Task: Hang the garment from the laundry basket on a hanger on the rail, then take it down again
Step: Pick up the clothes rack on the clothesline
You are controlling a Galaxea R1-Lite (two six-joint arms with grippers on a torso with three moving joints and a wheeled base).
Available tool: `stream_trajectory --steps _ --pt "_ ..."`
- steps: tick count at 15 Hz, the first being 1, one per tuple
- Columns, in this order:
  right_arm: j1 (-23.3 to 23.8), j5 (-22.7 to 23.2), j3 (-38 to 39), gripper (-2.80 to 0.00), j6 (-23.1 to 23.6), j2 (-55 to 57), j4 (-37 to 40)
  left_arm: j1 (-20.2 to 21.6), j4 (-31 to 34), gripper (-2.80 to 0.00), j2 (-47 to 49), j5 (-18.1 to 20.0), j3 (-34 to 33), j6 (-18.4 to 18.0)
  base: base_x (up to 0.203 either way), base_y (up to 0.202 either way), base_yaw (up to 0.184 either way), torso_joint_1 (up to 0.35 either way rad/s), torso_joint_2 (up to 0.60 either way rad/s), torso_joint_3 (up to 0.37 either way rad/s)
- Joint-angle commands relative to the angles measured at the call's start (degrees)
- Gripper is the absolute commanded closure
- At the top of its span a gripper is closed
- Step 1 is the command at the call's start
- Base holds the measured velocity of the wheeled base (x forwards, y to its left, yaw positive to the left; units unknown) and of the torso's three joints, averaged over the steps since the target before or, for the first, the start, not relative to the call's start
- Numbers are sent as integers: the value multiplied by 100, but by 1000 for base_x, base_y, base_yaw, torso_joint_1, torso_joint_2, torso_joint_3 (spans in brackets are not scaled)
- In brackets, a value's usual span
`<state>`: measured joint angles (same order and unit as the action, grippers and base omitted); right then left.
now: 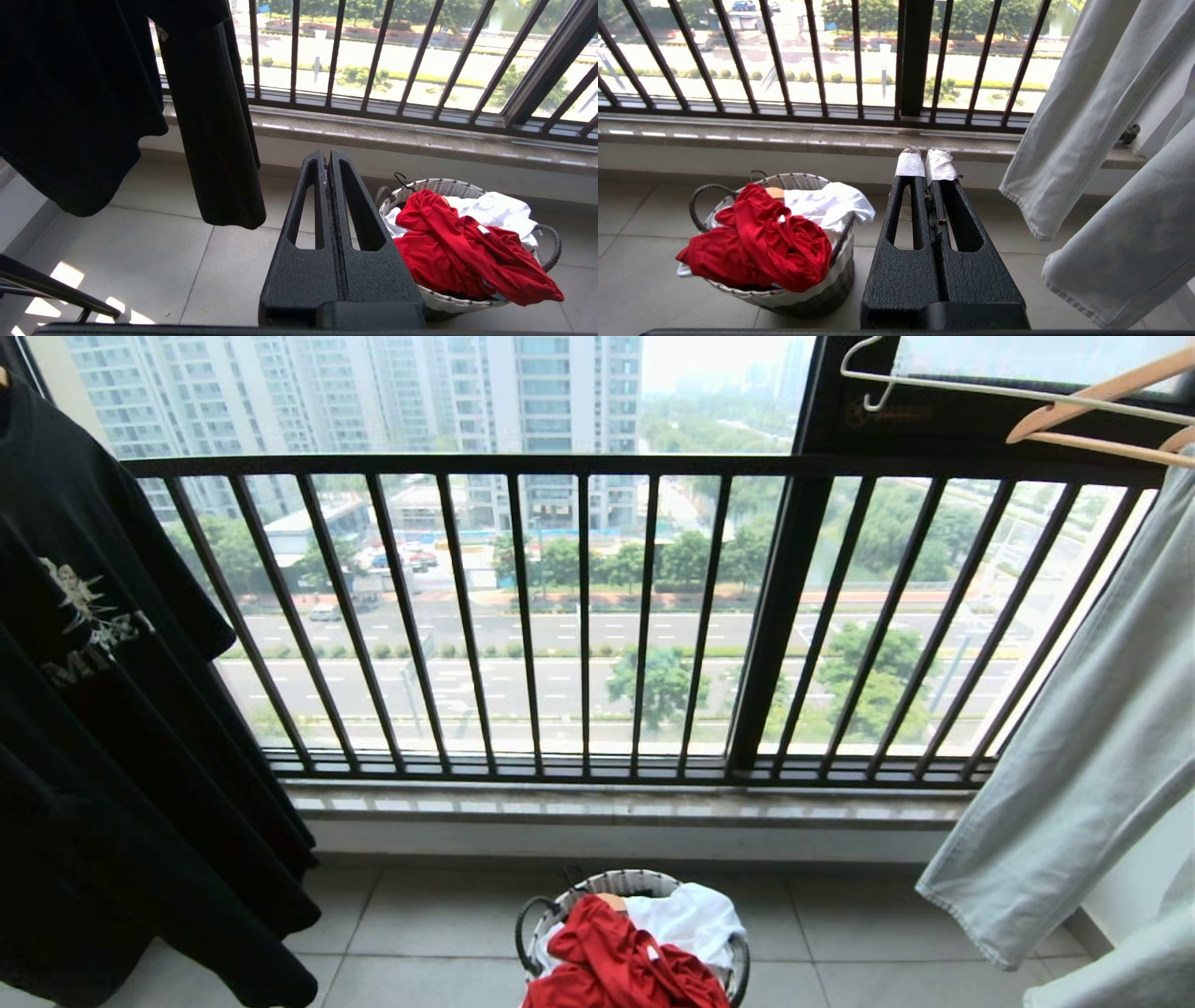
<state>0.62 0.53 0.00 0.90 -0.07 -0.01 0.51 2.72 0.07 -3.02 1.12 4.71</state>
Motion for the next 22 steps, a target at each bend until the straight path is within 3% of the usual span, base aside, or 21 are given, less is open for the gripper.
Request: stream_trajectory --steps 1,10,22 --pt "-1 -10 9 0 -2 -1 1 2 1 0 1 -5 2 3 0 0 0 266 -510 -242" --pt "-1 -18 9 0 -2 -1 1 2 1 0 1 -5 2 3 0 0 0 297 -577 -278" --pt "-1 -18 9 0 -2 -1 1 2 1 0 1 -5 2 3 0 0 0 181 -343 -169"
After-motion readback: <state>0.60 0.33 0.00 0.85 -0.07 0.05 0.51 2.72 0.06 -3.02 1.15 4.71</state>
